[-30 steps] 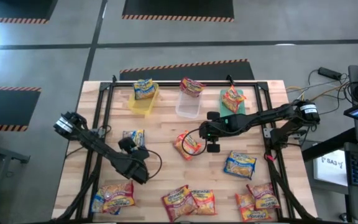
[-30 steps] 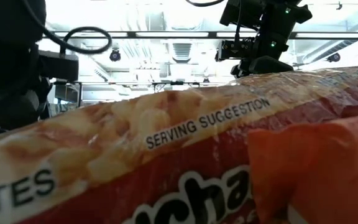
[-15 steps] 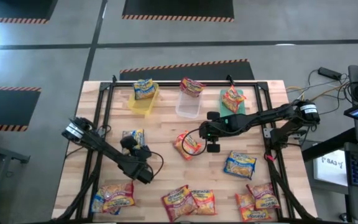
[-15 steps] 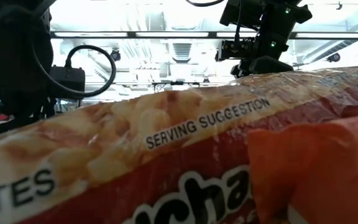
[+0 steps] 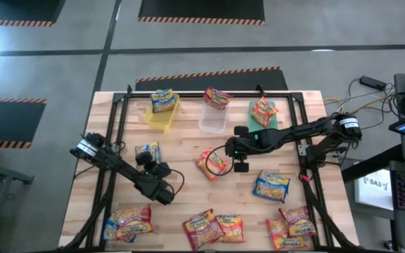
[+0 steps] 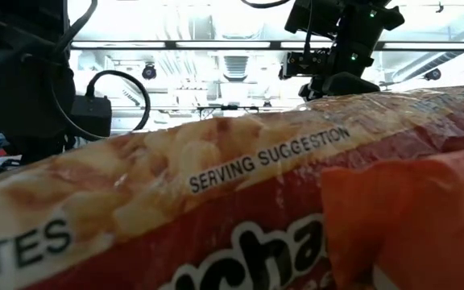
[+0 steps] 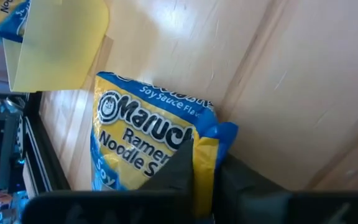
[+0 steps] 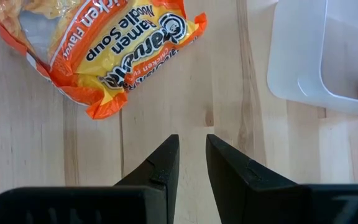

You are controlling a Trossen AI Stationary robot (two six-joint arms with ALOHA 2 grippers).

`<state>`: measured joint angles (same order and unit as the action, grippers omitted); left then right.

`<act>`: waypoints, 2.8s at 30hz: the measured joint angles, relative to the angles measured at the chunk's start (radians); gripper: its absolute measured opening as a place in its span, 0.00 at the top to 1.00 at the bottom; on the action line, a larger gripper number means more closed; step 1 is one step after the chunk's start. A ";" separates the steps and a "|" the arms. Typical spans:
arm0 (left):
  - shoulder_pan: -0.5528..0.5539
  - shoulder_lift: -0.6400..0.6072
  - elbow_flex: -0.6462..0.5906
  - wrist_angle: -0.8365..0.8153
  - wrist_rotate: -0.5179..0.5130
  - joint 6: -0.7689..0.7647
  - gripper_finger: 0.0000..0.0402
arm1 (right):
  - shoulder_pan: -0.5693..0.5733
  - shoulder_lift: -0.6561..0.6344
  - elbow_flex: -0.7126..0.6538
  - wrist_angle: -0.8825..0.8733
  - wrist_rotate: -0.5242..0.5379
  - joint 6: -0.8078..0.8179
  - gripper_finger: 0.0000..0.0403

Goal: Sort Maruchan noodles
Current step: Put the top left blue noodle into the yellow bin

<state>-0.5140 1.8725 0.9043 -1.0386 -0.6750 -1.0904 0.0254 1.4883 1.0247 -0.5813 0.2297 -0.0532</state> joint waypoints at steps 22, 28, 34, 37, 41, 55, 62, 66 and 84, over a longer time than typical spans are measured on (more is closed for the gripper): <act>0.054 -0.106 0.111 0.021 -0.158 -0.191 1.00 | 0.000 0.000 0.000 0.021 0.000 0.000 0.83; 0.087 -0.134 0.110 0.063 -0.290 -0.281 1.00 | 0.000 0.000 0.000 0.033 -0.001 0.029 0.83; 0.125 -0.128 0.109 0.159 -0.383 -0.320 1.00 | 0.000 0.000 0.000 0.125 -0.001 0.248 0.83; 0.151 -0.118 0.109 0.204 -0.421 -0.349 1.00 | 0.000 0.000 0.001 0.149 -0.001 0.312 0.83; 0.183 -0.098 0.108 0.258 -0.440 -0.361 1.00 | 0.000 0.000 0.001 0.161 -0.031 0.416 0.83; 0.186 -0.041 0.107 0.446 -0.352 -0.245 1.00 | -0.006 0.002 0.001 0.218 -0.164 0.447 0.83; 0.184 -0.053 0.114 0.579 -0.267 0.049 1.00 | -0.028 0.002 0.000 0.220 -0.184 0.607 0.83; 0.178 -0.054 0.114 0.615 -0.244 0.092 1.00 | -0.088 0.002 -0.002 0.220 -0.280 0.743 0.81; 0.143 -0.043 0.114 1.003 -0.445 0.503 1.00 | -0.224 0.002 -0.021 0.428 -0.477 0.895 0.51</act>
<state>-0.3714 1.8292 1.0183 -0.0359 -1.1197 -0.5875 -0.1990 1.4906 1.0035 -0.1536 -0.2475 0.8422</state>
